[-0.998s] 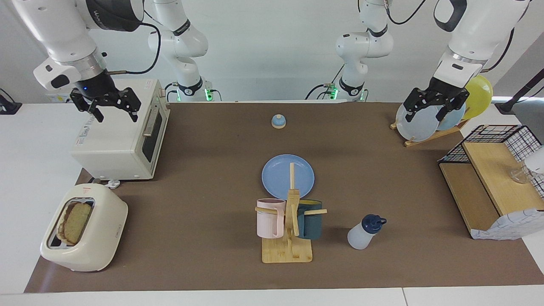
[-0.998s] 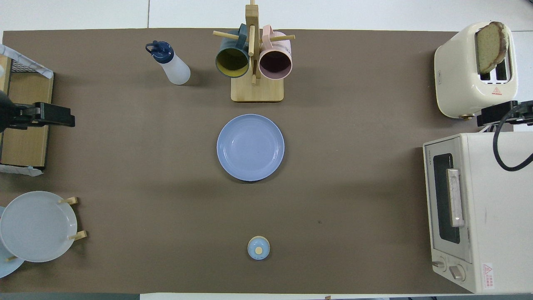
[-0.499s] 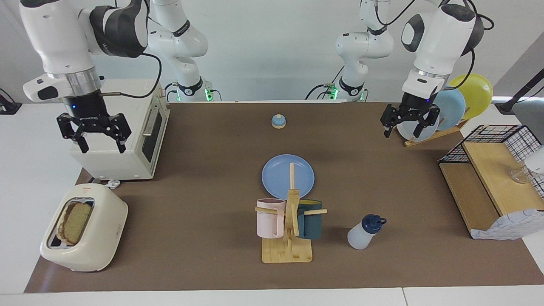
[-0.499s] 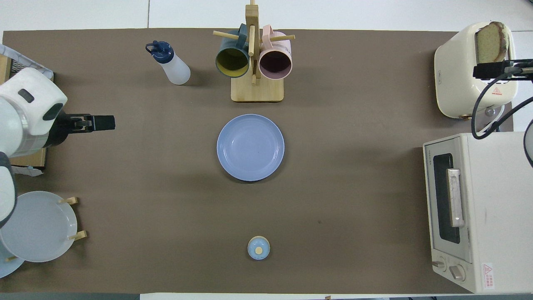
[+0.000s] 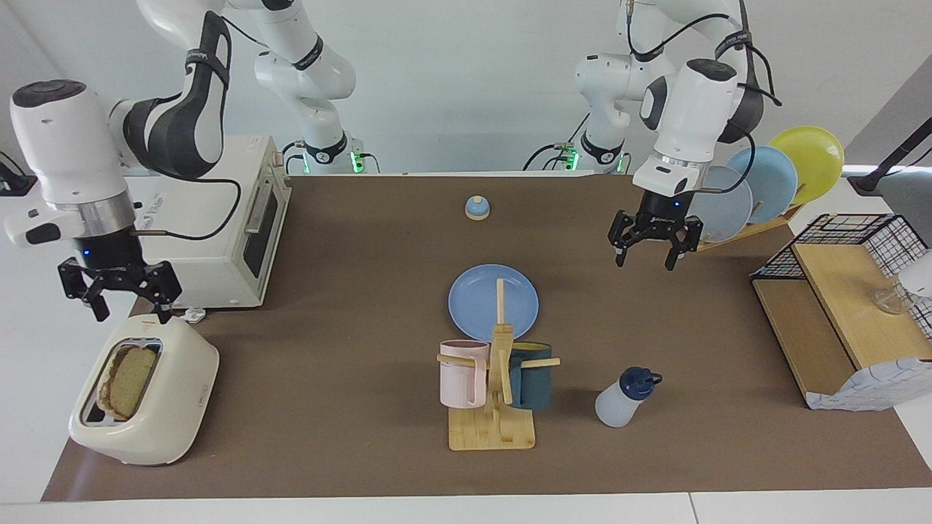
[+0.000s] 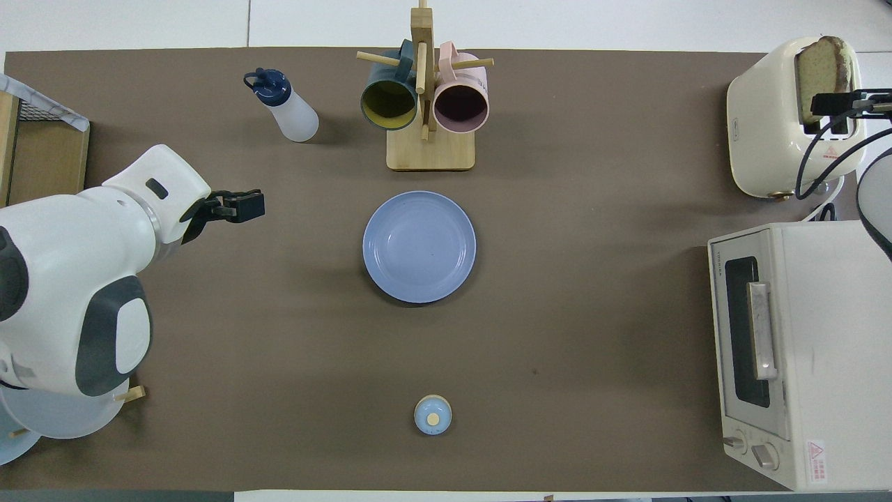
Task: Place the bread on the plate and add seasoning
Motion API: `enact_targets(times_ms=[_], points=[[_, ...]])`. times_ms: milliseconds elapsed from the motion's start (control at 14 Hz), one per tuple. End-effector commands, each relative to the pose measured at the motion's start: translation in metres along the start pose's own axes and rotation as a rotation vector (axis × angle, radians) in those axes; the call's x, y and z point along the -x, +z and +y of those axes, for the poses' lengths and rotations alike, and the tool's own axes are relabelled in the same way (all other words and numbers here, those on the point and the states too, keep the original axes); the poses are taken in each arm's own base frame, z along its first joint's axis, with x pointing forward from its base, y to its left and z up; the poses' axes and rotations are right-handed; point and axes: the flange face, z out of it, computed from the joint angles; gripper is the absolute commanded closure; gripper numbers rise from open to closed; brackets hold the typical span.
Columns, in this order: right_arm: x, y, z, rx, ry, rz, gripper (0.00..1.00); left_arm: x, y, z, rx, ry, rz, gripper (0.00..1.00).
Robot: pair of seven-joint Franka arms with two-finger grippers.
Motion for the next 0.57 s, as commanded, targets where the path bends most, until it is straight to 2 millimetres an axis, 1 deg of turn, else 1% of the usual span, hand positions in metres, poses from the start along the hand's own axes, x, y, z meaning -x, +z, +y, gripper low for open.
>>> enact_targets(times_ms=[0, 71, 214, 356, 428, 499], points=[[-0.003, 0.012, 0.014, 0.034, -0.042, 0.031, 0.01, 0.006, 0.042, 0.013, 0.024, -0.032, 0.086, 0.00], [-0.003, 0.017, 0.019, 0.040, -0.038, 0.042, 0.01, 0.007, 0.051, 0.018, 0.032, -0.037, 0.100, 0.00], [-0.011, 0.022, 0.010, 0.036, -0.050, 0.056, 0.05, 0.009, 0.072, 0.018, 0.038, -0.038, 0.127, 0.00], [-0.021, 0.026, 0.007, 0.038, -0.058, 0.087, 0.12, 0.018, 0.092, 0.021, 0.047, -0.035, 0.152, 0.00], [-0.022, 0.031, 0.006, 0.039, -0.059, 0.090, 0.14, 0.020, 0.097, 0.020, 0.048, -0.036, 0.160, 0.00], [-0.021, 0.041, 0.005, 0.039, -0.064, 0.086, 0.14, 0.021, 0.105, 0.019, 0.047, -0.039, 0.160, 0.00]])
